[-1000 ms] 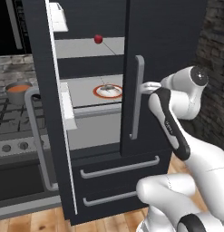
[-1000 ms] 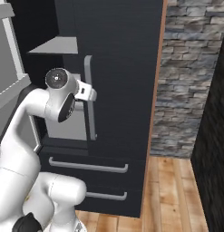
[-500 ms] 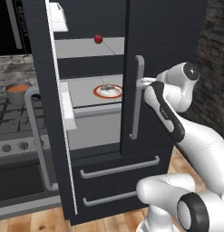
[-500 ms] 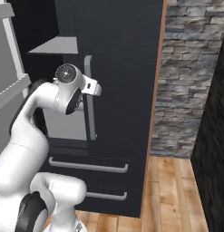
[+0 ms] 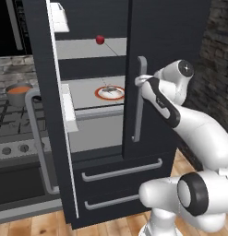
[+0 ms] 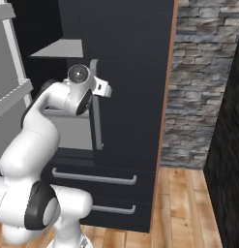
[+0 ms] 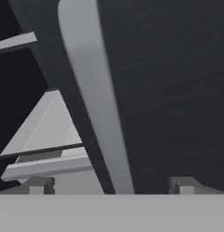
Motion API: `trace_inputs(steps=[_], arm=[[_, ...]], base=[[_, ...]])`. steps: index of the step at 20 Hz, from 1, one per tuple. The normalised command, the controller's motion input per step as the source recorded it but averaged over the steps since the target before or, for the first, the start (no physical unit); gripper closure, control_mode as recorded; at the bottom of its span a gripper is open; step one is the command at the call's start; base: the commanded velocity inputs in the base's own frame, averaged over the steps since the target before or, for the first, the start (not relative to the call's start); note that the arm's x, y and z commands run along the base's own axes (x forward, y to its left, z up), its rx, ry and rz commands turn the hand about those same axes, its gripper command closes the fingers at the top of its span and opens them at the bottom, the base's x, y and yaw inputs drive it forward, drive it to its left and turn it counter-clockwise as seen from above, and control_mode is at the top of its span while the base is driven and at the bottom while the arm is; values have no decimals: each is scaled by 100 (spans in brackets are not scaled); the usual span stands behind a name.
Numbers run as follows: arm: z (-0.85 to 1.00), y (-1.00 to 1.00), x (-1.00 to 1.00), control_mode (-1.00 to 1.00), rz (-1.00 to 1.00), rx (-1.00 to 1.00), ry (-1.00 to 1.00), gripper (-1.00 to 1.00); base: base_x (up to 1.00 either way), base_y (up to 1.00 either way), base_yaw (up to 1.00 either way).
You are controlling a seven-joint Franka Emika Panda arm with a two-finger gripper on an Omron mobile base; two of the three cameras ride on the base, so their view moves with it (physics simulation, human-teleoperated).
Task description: Retrieve the fish from the fridge and place it on the saucepan with marinade on the stove.
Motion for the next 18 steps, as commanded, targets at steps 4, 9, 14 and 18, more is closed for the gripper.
trace_inputs(steps=[4, 9, 14, 18], arm=[[-10, 0, 50, -100, 0, 0, 0, -100], [-15, 0, 49, -100, 0, 0, 0, -100], [-17, 2, 47, -100, 0, 0, 0, -100], [-22, 8, 47, -100, 0, 0, 0, -100]], base=[[0, 0, 0], [0, 0, 0], [0, 0, 0], [0, 0, 0]])
